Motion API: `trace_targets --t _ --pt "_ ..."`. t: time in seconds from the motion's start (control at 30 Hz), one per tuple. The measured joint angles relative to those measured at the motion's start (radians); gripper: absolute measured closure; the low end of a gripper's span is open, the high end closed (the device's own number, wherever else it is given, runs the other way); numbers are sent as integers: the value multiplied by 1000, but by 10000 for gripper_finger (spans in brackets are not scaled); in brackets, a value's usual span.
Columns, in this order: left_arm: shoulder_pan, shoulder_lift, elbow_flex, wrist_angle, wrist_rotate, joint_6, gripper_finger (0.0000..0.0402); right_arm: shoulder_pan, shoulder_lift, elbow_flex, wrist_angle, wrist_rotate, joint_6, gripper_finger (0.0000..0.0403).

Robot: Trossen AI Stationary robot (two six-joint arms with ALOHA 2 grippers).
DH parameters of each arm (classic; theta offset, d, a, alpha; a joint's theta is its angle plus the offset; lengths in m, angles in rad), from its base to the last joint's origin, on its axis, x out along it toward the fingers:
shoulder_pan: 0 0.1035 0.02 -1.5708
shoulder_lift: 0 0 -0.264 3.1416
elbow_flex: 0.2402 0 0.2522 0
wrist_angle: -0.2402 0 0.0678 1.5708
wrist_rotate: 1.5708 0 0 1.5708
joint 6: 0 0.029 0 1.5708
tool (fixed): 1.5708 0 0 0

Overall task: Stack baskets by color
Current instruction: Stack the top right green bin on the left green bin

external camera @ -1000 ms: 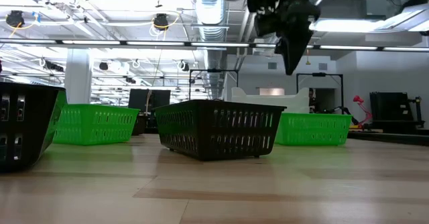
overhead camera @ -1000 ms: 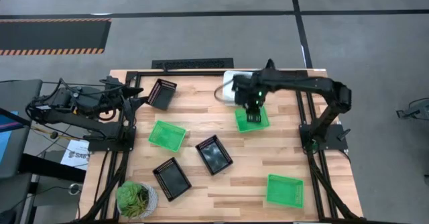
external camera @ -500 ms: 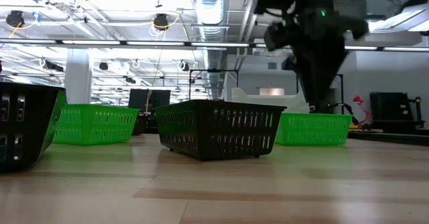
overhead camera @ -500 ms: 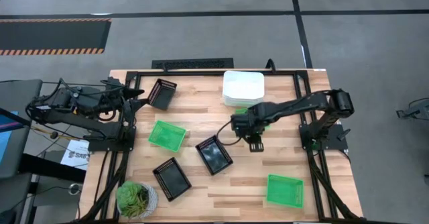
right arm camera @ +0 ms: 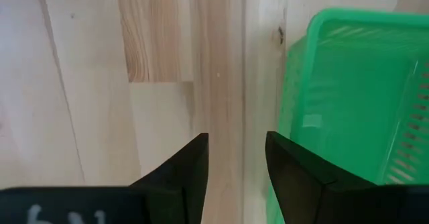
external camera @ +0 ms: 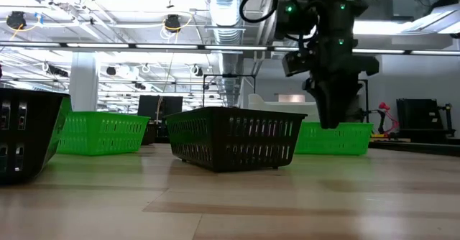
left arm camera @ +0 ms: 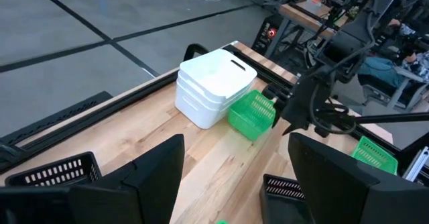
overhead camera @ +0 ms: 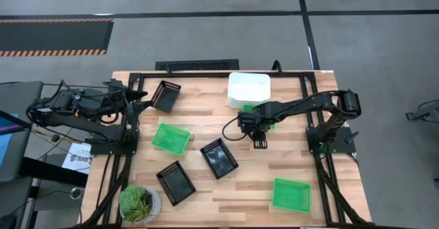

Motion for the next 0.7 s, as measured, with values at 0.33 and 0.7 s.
trace_targets --t 0.33,0.7 --pt "0 5 0 -2 -21 10 145 -10 -104 1 -3 30 0 235" --pt "0 5 0 -2 -17 -4 145 -71 -107 -135 141 56 -19 238"
